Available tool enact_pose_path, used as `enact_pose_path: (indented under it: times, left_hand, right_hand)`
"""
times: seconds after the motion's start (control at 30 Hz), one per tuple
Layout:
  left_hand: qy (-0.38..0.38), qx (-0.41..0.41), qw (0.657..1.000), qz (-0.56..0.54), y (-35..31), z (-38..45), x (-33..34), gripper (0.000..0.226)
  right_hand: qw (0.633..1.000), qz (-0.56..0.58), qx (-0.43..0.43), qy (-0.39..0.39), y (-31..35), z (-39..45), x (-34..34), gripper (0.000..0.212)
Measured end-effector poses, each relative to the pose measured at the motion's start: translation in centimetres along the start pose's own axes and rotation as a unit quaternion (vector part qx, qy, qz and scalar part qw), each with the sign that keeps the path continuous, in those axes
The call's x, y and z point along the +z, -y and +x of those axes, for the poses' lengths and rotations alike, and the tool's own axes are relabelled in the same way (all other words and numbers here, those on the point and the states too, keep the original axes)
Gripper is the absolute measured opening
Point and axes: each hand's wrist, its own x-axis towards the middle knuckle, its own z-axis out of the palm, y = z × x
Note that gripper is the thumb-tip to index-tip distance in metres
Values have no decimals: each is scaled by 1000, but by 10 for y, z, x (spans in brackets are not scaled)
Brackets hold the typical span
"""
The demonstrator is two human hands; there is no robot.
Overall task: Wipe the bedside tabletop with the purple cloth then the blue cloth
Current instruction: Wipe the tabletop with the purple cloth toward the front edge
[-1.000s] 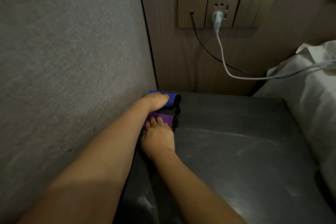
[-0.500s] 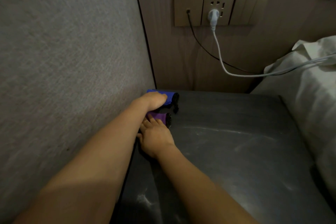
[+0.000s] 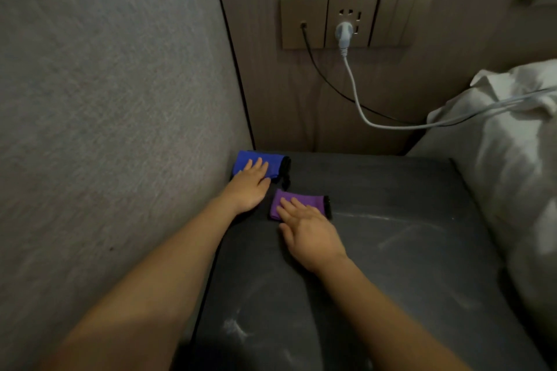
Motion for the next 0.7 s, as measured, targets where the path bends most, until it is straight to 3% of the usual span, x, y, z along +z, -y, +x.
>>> enact_pose_path:
  times: [0.2, 0.47, 0.7]
  left_hand:
    - [-166, 32, 984, -54, 10, -37, 37, 48]
    - [-182, 31, 979, -90, 15, -39, 44, 41]
    - [-196, 28, 975, -99, 15, -40, 46, 42]
  right_hand:
    - [996, -31, 86, -11, -74, -37, -35, 44]
    - [972, -44, 222, -60, -156, -72, -71, 41]
    - [941, -43, 305, -139, -170, -85, -66, 38]
